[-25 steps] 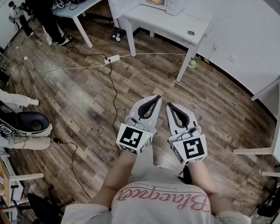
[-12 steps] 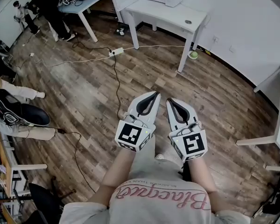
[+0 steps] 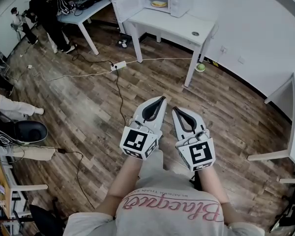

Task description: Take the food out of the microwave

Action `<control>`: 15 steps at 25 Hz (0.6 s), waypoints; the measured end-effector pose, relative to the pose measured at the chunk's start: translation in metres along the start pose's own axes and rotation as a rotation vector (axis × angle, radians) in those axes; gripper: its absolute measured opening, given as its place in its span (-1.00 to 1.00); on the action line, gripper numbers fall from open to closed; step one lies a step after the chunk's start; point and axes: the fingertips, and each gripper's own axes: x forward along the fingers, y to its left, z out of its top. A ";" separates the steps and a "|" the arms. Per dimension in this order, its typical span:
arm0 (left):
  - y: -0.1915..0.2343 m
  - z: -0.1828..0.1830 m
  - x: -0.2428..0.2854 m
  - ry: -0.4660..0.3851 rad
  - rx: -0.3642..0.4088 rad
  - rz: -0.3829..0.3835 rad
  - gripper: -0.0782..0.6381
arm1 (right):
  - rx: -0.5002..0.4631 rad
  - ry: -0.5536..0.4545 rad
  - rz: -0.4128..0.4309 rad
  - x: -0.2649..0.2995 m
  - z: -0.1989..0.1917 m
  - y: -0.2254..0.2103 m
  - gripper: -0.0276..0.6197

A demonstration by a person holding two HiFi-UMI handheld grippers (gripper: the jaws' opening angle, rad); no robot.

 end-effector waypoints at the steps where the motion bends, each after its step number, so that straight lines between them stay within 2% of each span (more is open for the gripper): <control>1: 0.008 0.001 0.006 -0.002 -0.003 -0.001 -0.77 | 0.001 0.000 0.001 0.008 0.001 -0.003 -0.88; 15: 0.111 -0.002 0.075 0.023 -0.016 0.005 -0.77 | 0.061 0.019 0.016 0.130 0.002 -0.043 -0.89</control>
